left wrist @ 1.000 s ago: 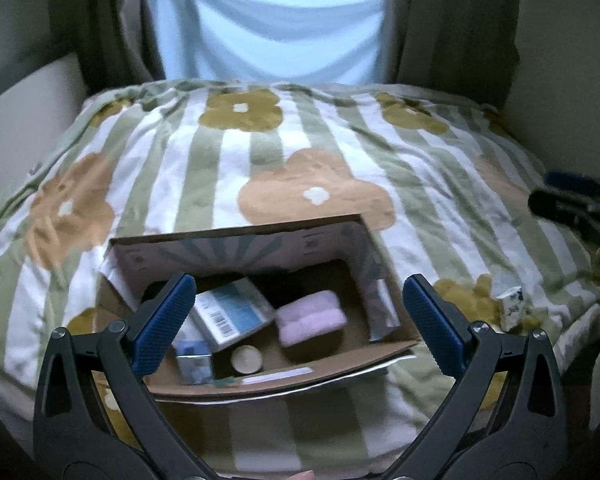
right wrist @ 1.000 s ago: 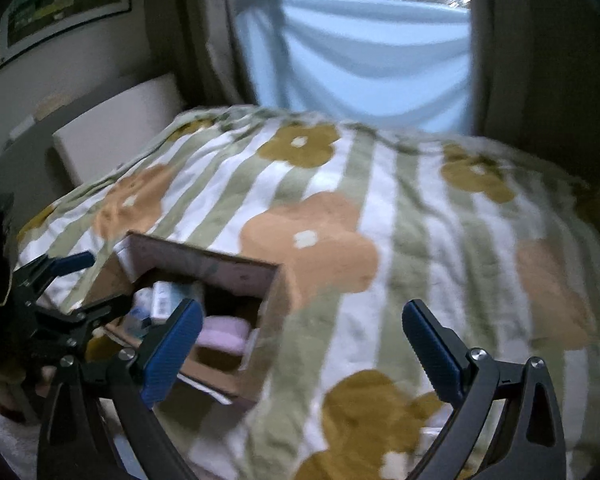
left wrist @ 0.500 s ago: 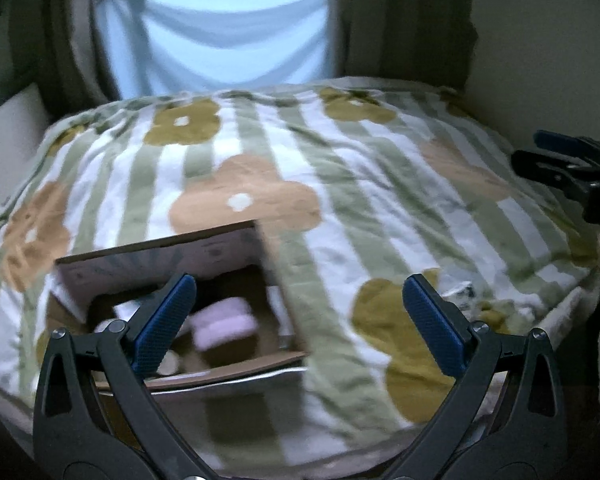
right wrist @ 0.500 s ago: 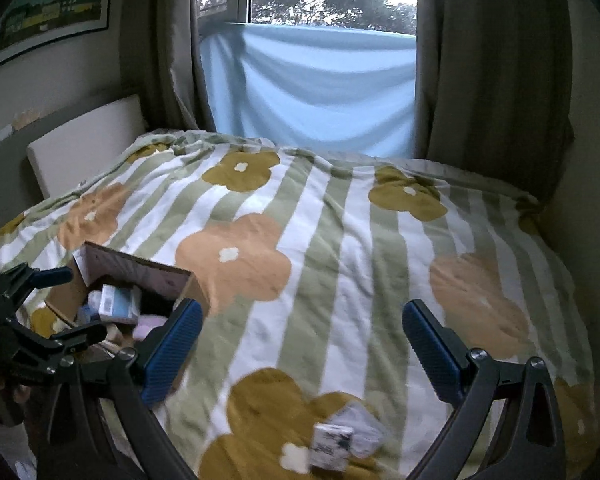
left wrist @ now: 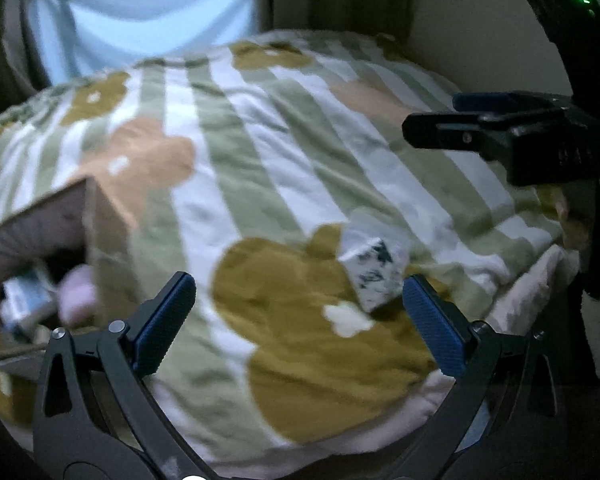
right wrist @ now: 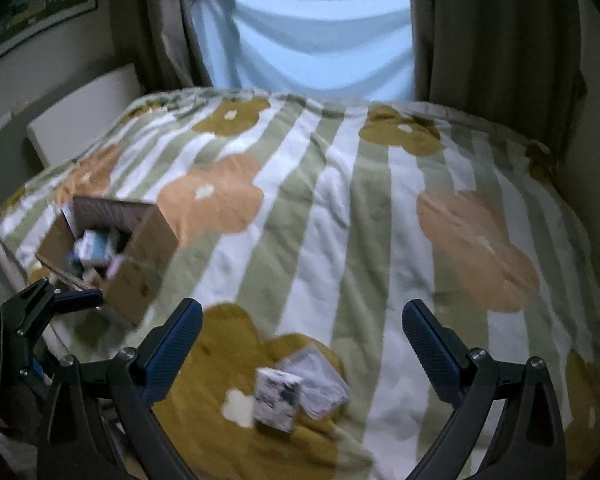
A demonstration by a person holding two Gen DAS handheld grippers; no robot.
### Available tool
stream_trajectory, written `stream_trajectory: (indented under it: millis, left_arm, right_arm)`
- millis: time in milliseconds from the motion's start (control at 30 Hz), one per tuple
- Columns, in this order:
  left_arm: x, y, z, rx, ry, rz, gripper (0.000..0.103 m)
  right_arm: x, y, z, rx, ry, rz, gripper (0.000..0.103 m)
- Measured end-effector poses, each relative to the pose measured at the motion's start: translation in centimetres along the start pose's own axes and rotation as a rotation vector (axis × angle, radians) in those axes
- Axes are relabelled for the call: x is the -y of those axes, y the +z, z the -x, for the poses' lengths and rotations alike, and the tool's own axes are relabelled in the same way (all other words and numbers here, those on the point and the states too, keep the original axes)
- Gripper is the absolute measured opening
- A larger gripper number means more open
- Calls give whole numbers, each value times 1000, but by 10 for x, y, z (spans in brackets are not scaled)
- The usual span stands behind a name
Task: Organize objects
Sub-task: 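Move both tools back toward the tissue pack and plastic case, then grasp the white tissue pack with left tool while right tool grasps clear plastic case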
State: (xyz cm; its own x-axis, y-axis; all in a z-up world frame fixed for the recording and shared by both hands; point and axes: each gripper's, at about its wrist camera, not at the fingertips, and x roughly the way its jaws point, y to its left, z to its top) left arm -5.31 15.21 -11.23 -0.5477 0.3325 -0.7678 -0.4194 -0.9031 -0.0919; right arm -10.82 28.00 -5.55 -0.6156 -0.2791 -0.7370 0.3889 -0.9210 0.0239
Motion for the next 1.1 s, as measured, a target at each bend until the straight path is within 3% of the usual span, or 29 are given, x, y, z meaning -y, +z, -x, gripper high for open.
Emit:
stream_trajectory:
  millis: [233,400,567,700,933,1000,1100]
  left_arm:
    - [14,-7,-53,-81,-56,90,102]
    - [22,-4,-81,-125,-65,118,101]
    - [30,2,-106,-168,-72,138,98]
    - [34,3,-127,-207,-72,152,88]
    - [32,1,-143,-234,-103,185,63]
    - [31,1,-143,-229,-113,187,56]
    - [31,2,-142,-225,-108,181,54]
  right_arm:
    - [29,-38,-26,-91,-21,140,100]
    - [41,-76,-45,-148,-41,328,100]
    - [43,-107,-58,-149,33,446,100]
    - [43,-116,-71,-143,76,465,100]
    - [38,-116,-94,-149,154,477,99]
    - [34,-115,-99,-152,171,491,95]
    - [28,-115,-106,-169,187,509,78]
